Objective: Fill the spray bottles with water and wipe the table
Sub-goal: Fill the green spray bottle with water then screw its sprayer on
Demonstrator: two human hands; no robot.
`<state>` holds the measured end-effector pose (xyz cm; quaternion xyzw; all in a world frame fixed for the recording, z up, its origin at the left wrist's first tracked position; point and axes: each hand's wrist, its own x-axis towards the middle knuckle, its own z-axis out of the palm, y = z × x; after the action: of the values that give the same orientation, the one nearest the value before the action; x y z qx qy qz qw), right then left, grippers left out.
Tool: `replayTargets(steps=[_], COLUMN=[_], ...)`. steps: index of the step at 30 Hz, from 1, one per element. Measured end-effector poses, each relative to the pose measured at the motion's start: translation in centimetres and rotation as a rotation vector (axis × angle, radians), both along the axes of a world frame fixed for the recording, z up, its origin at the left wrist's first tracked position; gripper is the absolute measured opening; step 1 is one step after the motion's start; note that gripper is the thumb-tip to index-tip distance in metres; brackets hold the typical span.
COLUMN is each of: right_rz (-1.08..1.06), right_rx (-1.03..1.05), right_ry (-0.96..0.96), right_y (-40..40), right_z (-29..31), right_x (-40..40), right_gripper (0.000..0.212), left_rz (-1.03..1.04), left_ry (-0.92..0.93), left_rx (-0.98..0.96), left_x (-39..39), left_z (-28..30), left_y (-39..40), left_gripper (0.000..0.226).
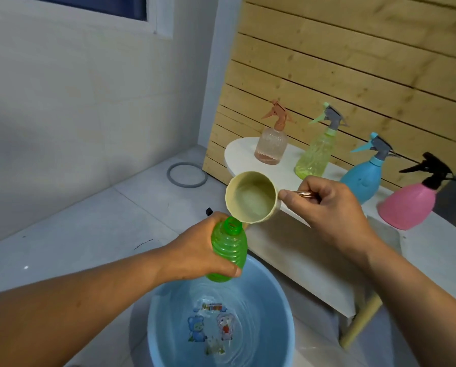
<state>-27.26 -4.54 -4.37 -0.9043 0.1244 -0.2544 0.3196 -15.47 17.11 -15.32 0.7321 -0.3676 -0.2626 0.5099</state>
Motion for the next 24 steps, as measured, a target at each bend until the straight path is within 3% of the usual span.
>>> replayTargets(steps=[24], right_rz=[-0.001], right_rx=[-0.135], right_ry=[-0.016], right_y=[0.83], right_z=[0.32], right_x=[-0.71], right_gripper=[0.033], left_rz=[-0.009], left_ry=[-0.046], left_rx=[0.018], left_x=[0.47], left_z=[-0.59], left_y=[0.2], left_gripper=[0.082])
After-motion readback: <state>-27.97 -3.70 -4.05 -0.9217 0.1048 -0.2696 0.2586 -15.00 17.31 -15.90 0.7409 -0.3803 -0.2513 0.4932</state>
